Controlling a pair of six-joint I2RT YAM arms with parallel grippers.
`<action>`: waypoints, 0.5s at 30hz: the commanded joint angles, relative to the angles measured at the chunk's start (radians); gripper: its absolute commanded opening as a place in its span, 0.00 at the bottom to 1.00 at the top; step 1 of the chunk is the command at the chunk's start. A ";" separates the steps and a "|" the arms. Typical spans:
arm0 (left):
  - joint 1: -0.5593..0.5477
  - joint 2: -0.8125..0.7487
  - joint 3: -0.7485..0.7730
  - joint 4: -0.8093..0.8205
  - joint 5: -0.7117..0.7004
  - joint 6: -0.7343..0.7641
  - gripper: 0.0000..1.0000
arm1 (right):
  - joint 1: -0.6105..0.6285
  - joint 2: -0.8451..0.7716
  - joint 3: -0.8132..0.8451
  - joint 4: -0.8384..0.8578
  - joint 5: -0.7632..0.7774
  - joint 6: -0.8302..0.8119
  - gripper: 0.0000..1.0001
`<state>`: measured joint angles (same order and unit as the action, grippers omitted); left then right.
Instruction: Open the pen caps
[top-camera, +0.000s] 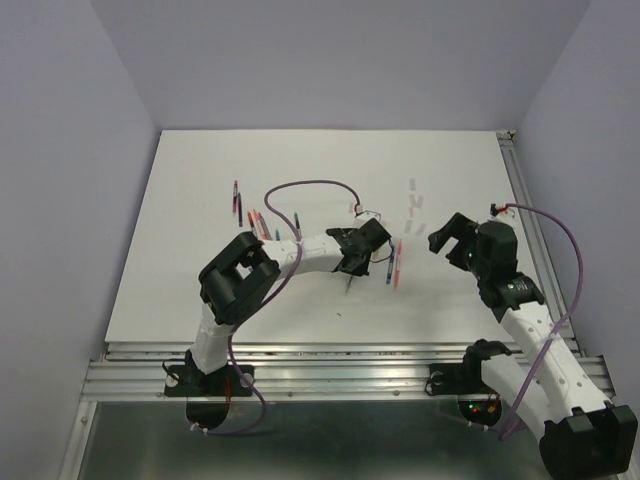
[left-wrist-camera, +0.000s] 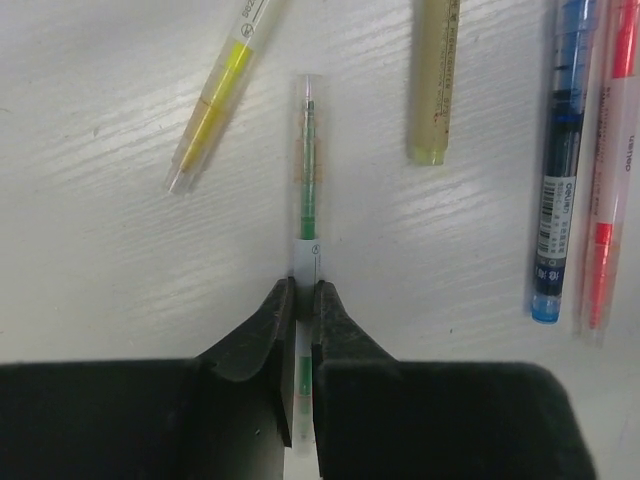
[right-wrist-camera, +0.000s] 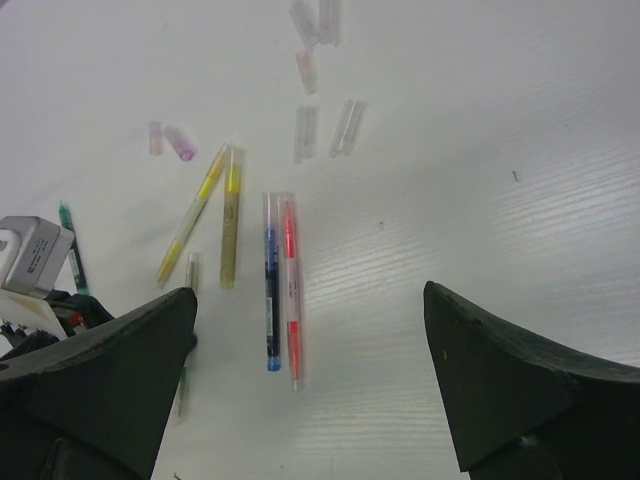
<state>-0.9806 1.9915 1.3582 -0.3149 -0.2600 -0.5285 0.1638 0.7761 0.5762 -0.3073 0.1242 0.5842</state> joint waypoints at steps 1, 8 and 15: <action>-0.032 -0.104 -0.048 -0.072 -0.013 0.018 0.00 | -0.006 -0.026 -0.001 0.033 -0.066 -0.029 1.00; -0.066 -0.359 -0.223 0.097 0.071 -0.018 0.00 | -0.007 0.000 -0.058 0.231 -0.476 -0.029 1.00; -0.070 -0.552 -0.427 0.309 0.169 -0.076 0.00 | 0.014 0.034 -0.136 0.499 -0.723 0.141 1.00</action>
<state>-1.0481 1.5101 1.0058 -0.1509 -0.1505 -0.5621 0.1642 0.8200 0.4686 -0.0223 -0.4366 0.6353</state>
